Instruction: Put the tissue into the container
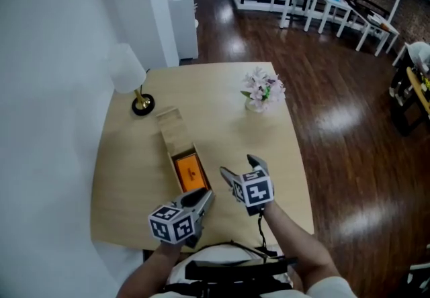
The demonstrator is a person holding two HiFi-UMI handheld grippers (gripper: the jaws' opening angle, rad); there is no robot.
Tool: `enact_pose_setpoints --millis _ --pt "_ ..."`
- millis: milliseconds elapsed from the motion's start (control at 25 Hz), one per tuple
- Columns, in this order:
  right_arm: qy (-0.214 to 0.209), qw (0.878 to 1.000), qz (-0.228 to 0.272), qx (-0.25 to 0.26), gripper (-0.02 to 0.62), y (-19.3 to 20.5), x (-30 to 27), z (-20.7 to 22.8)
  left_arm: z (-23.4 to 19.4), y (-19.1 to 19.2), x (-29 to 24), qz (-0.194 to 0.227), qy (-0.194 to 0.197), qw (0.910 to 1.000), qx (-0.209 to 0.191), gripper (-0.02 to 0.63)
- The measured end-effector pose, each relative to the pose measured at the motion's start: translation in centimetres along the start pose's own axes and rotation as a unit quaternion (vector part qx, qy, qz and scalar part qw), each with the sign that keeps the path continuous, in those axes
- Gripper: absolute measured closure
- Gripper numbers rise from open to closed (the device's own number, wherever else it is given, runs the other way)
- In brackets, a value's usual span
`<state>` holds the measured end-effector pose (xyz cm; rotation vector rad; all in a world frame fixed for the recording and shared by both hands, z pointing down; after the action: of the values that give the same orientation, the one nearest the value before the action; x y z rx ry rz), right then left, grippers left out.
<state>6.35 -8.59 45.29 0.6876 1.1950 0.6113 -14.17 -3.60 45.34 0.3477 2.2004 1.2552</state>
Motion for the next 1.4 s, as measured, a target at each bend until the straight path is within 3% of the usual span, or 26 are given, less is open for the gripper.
enact_pose_setpoints --millis 640,1080,1200,1400 --pt "0.033 0.998 0.023 -0.051 0.175 1.9 4.5 6.2 4.1 0.0 -2.8 -0.027 0.033 0.9988 -0.024 0.509" --pt "0.055 0.993 0.045 -0.094 0.186 3.0 7.8 10.2 5.7 0.1 -2.5 -0.032 0.025 0.9984 -0.039 0.511" --pt "0.061 0.992 0.051 -0.103 0.245 3.6 9.3 10.9 6.2 0.4 -2.0 -0.032 0.025 0.9983 -0.041 0.551" --pt "0.064 0.989 0.052 -0.126 0.427 5.0 11.4 11.5 6.3 0.6 -1.2 -0.032 0.026 0.9984 -0.039 0.595"
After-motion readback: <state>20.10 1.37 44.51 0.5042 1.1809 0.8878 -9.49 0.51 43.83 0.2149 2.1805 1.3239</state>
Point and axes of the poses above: the fingertips, and each gripper's own axes: x backward along the fingers, z to its right, y out of its underside, the point moved 10 cm from there along x, backward along the fingers, and after that the axes turned 9 degrees about -x, right-handed, at the moved point
